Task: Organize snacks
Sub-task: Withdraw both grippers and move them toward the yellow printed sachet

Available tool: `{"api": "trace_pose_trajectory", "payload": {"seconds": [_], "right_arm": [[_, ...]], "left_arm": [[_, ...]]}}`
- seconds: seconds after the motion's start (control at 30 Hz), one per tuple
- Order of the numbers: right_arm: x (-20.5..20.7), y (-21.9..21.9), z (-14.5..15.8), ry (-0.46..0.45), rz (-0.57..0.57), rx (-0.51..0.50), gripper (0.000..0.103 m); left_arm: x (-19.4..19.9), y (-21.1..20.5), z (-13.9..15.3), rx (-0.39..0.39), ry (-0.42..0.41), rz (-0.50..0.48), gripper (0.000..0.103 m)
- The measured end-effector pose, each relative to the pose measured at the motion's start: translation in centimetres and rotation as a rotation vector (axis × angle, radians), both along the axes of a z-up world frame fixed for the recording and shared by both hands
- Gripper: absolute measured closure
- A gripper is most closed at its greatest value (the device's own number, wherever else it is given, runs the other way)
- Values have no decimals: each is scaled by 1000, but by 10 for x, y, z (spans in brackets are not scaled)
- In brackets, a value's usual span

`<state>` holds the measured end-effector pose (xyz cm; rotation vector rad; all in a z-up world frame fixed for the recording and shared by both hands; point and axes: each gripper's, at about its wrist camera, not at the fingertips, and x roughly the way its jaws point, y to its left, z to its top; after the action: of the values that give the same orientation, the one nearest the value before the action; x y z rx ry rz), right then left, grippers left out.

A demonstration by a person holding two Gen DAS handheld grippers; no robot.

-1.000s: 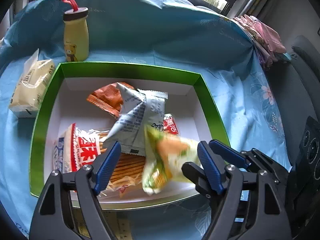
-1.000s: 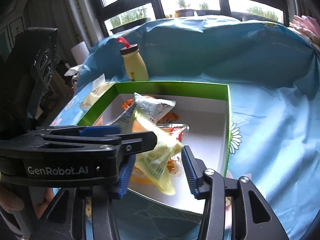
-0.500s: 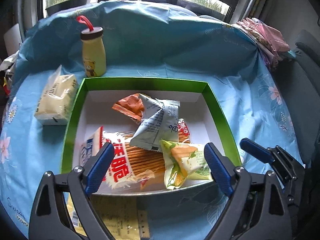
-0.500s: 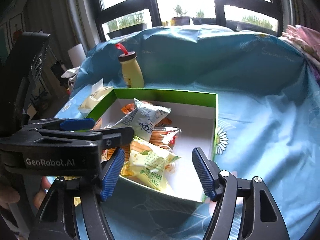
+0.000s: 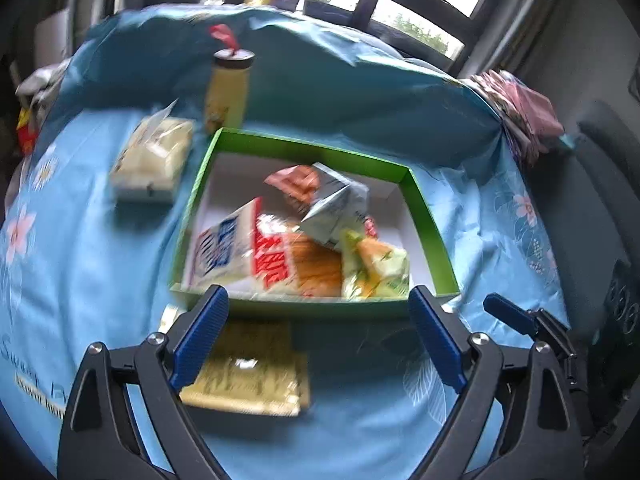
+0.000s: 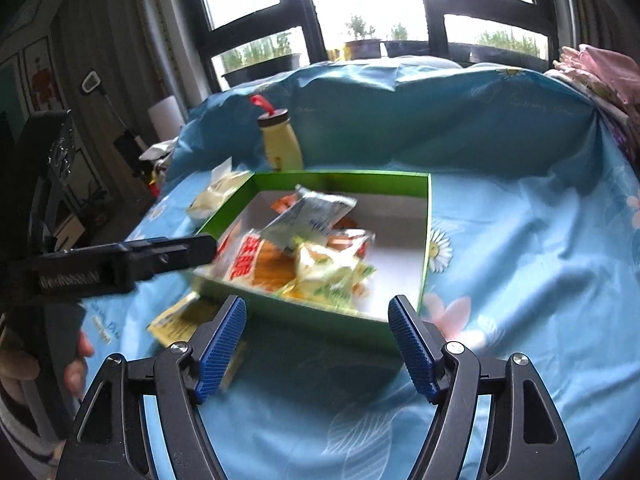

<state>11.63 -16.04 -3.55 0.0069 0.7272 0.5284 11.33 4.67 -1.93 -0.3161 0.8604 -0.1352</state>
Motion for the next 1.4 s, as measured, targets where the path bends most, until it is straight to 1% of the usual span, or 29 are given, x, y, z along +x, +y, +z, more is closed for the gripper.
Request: {"api": "trace_pose_trajectory", "payload": {"seconds": [0.27, 0.5, 0.53, 0.63, 0.7, 0.97, 1.07, 1.27, 1.4], "right_arm": [[-21, 6, -13, 49, 31, 6, 29], [-29, 12, -28, 120, 63, 53, 29], [-30, 13, -31, 135, 68, 65, 29], [-29, 17, -40, 186, 83, 113, 29], [-26, 21, -45, 217, 92, 145, 29], [-15, 48, -62, 294, 151, 224, 29], [-10, 59, -67, 314, 162, 236, 29], [1, 71, -74, 352, 173, 287, 29], [8, 77, -81, 392, 178, 317, 34]], "left_arm": [[-36, 48, -13, -85, 48, 104, 11], [-57, 83, -48, -246, 142, 168, 11], [-59, 86, -50, -263, 148, 173, 11], [-61, 95, -59, -352, 164, 179, 11], [-60, 99, -63, -385, 174, 177, 11], [-48, 107, -81, -453, 212, 173, 12], [-44, 112, -88, -478, 218, 175, 12], [-39, 114, -92, -493, 220, 160, 13], [-36, 116, -95, -497, 222, 164, 13]]}}
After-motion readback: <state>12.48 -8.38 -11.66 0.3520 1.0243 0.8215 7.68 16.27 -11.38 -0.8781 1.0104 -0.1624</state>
